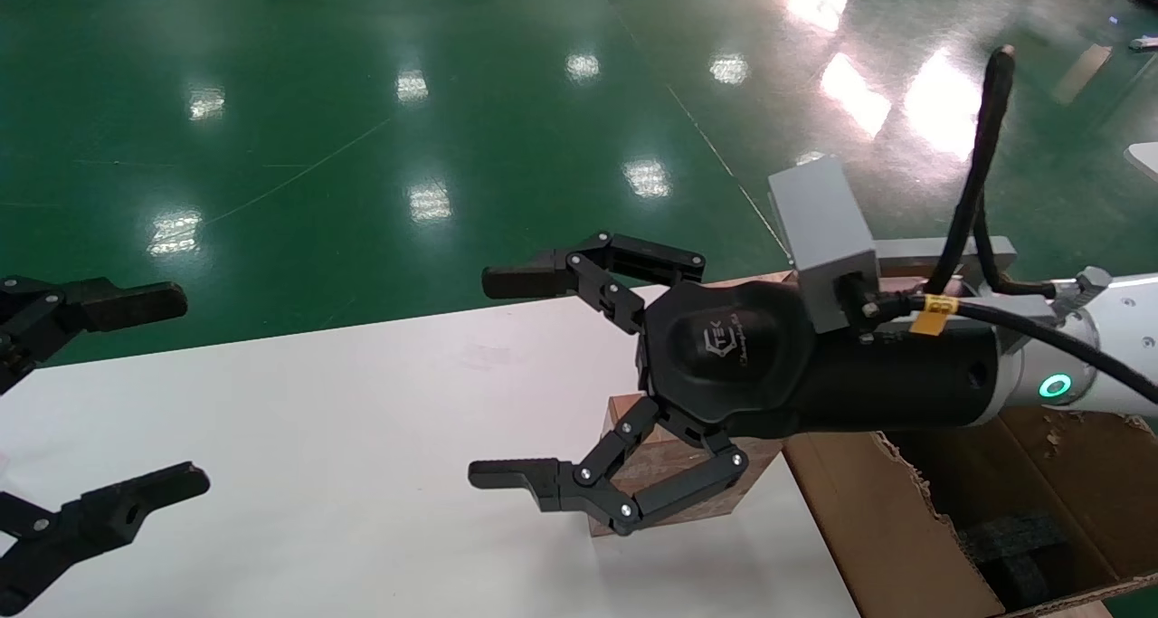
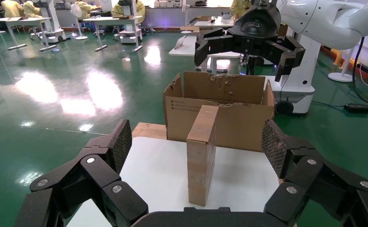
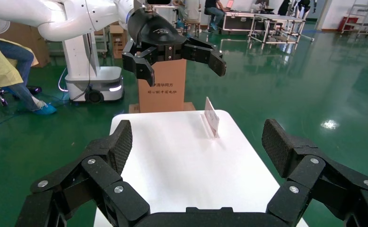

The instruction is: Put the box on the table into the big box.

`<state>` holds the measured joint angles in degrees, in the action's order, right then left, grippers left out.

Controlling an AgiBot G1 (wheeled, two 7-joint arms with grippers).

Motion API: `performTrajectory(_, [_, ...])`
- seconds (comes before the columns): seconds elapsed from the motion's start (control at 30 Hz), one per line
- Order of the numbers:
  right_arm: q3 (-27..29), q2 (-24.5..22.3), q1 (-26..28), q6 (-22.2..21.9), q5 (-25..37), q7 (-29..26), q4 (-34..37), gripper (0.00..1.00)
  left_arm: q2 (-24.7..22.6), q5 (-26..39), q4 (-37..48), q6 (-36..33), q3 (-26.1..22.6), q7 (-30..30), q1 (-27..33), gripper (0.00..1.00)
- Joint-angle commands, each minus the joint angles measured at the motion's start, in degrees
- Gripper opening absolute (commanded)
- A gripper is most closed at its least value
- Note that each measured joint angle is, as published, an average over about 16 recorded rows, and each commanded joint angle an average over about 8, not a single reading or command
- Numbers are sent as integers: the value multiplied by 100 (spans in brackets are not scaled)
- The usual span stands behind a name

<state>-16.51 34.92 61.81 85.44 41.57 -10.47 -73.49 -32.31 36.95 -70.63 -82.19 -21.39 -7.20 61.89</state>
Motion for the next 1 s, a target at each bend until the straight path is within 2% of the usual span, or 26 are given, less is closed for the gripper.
performTrajectory(0.03, [0,0,0,0,0,0,0,100,0,0,0,0,0,0,0,100])
performTrajectory(0.4, [0,0,0,0,0,0,0,100,0,0,0,0,0,0,0,100])
performTrajectory(0.47, [6,1,-3,3,4,-4,-1,100,0,0,0,0,0,0,0,88])
performTrajectory(0.67, [3,-10,-1,10,28,12,-5,100,0,0,0,0,0,0,0,13])
performTrajectory(0.7, [-6,-20,8,14,45,33,-7,100,0,0,0,0,0,0,0,5])
performTrajectory(0.73, [-9,-33,19,27,77,59,-6,100,0,0,0,0,0,0,0,0])
performTrajectory(1.0, [-97,-130,359,353,540,601,445,100,0,0,0,0,0,0,0,0])
